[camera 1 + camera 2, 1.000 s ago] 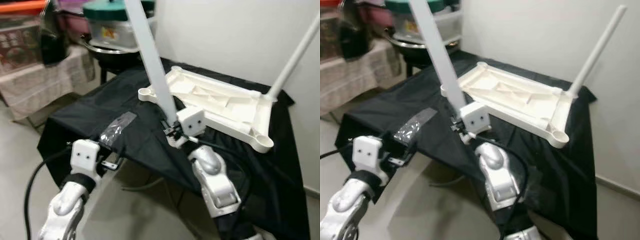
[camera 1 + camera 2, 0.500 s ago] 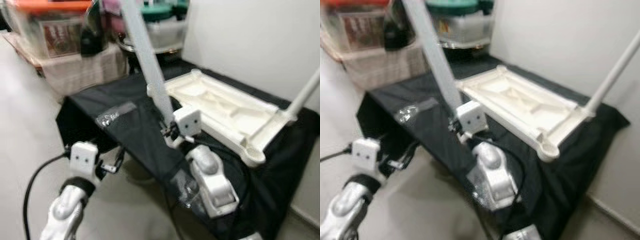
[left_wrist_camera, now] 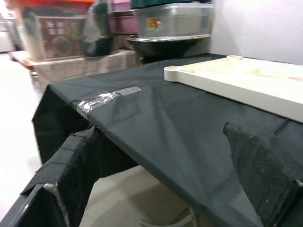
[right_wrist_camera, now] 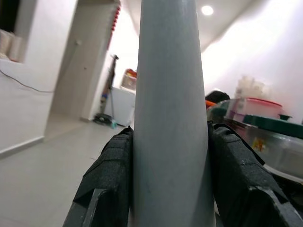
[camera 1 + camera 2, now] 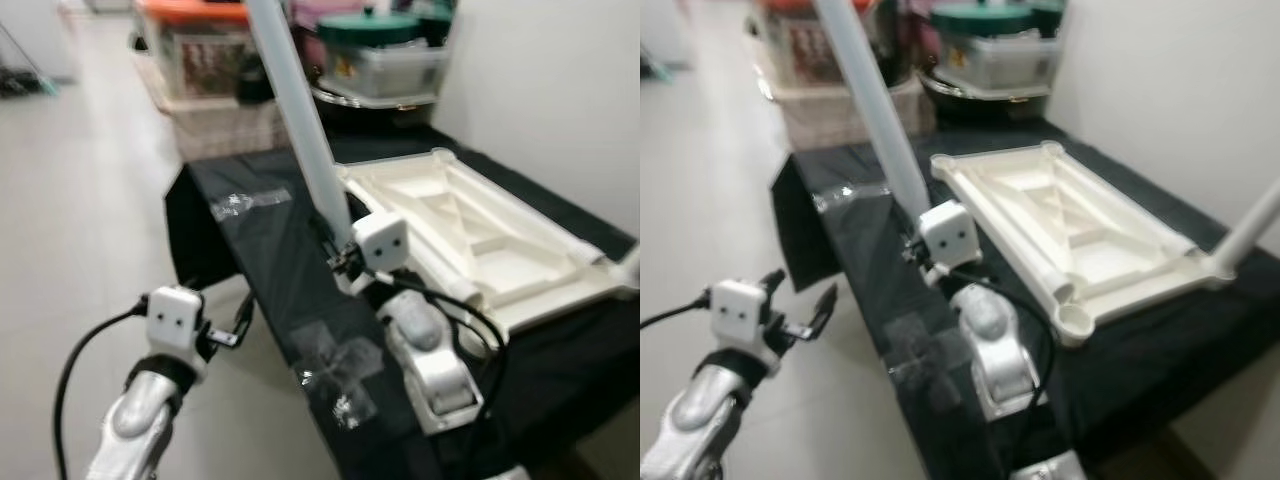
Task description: Building children table
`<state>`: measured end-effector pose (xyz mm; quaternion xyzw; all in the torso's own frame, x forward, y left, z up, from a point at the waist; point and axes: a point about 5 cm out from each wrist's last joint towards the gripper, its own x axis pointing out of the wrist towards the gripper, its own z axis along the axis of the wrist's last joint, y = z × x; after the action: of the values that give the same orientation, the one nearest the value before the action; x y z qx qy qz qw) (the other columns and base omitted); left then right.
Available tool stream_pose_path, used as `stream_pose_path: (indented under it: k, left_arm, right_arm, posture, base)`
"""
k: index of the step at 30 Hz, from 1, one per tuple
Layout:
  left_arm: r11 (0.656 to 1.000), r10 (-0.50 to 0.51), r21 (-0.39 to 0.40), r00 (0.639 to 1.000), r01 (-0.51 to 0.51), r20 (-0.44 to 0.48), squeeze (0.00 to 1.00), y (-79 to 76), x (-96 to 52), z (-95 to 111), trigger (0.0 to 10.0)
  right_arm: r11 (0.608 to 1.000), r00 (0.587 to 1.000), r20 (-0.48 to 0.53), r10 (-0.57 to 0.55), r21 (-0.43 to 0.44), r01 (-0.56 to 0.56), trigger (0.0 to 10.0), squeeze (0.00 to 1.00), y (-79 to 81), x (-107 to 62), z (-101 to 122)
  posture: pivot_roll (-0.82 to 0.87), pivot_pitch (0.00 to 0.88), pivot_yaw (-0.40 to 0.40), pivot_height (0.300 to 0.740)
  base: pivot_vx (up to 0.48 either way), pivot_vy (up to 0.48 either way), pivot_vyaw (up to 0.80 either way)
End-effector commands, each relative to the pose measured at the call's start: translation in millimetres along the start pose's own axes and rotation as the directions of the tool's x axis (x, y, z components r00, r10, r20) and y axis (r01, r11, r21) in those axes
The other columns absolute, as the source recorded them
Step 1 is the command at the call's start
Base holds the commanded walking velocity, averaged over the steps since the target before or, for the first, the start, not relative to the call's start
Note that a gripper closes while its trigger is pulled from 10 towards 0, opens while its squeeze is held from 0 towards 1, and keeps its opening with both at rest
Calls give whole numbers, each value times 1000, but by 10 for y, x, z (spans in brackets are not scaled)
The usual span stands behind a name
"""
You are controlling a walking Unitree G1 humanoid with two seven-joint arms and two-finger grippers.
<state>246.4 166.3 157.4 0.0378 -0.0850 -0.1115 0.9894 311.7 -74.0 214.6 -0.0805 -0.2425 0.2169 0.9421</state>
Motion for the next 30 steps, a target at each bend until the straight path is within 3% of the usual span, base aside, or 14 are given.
stream_pose_path:
  k: [1,6,26,30]
  left_arm:
    - [1000,-17,-8,1000,17,-2,0,-48,9,-7,10000]
    - [1000,-17,-7,1000,17,0,0,-47,11,-2,10000]
    - [1000,-15,-9,1000,15,10,0,-50,30,16,10000]
    - [1000,3,-24,1000,-3,18,0,-35,36,21,10000]
  right_arm:
    - [1000,1000,7,-25,-7,25,0,0,-68,-20,10]
    - [1000,999,10,-31,-2,31,0,0,-77,-16,13]
    - [996,997,33,-73,46,72,0,0,-137,16,56]
    - [998,998,28,-50,51,48,0,0,-118,11,47]
  posture:
    - [59,0,-83,740]
    - [59,0,-84,740]
    - [57,0,-84,740]
    - [56,0,-83,740]
  base:
    - [0,-480,800]
    - [0,-480,771]
    - [0,-480,0]
    - [0,-150,0]
